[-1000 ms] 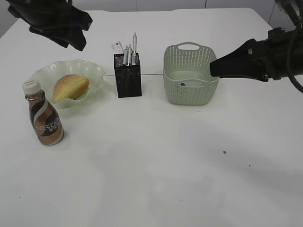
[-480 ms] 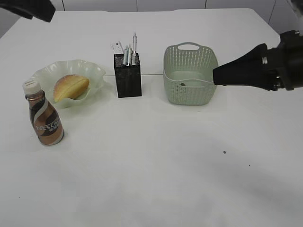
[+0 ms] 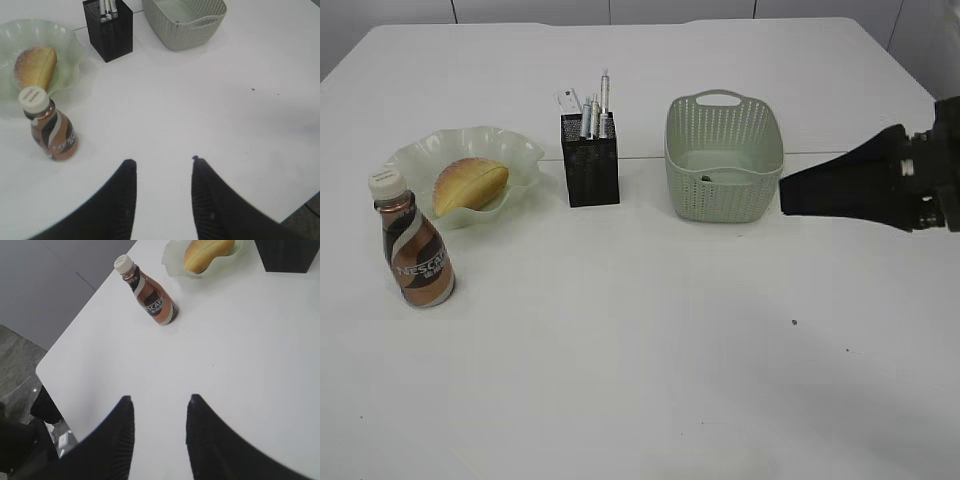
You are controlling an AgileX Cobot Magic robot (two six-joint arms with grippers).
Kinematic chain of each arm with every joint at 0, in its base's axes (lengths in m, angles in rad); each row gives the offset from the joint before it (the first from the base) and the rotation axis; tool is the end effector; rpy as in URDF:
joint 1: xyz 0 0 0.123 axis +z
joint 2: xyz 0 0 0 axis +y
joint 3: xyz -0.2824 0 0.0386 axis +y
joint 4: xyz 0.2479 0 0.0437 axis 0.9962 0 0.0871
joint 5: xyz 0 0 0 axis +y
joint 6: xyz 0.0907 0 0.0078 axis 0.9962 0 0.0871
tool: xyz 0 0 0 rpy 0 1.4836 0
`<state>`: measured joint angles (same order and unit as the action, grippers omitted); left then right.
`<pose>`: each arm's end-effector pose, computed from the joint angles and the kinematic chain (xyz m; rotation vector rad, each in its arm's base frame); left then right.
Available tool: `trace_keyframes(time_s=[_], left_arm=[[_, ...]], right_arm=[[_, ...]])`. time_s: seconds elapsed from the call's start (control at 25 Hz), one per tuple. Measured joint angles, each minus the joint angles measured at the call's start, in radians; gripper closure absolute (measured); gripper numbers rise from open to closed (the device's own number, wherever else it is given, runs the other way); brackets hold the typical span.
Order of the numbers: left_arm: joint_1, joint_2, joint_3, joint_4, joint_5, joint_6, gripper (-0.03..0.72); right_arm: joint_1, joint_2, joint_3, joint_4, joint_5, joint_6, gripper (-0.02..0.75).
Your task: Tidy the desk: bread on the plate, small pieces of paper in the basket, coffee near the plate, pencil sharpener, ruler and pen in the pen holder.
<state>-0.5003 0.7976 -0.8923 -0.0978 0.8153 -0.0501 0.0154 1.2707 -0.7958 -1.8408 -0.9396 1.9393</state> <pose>0.1253 -0.0759 0.3653 0.4644 2.1834 -0.4201 0.2352 0.0744 0.2912 -0.5362 2.0902 0.9830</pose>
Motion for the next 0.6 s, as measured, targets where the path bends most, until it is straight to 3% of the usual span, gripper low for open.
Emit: trace_keyframes(time_s=[0.32, 0.6], left_arm=[[0.000, -0.447, 0.240, 0.000, 0.034, 0.003, 0.413], [0.000, -0.690, 0.283, 0.034, 0.271, 0.004, 0.415]], right_arm=[[0.001, -0.029, 0.073, 0.000, -0.021, -0.012, 0.478], [0.001, -0.042, 0.082, 0.000, -0.027, -0.021, 0.478]])
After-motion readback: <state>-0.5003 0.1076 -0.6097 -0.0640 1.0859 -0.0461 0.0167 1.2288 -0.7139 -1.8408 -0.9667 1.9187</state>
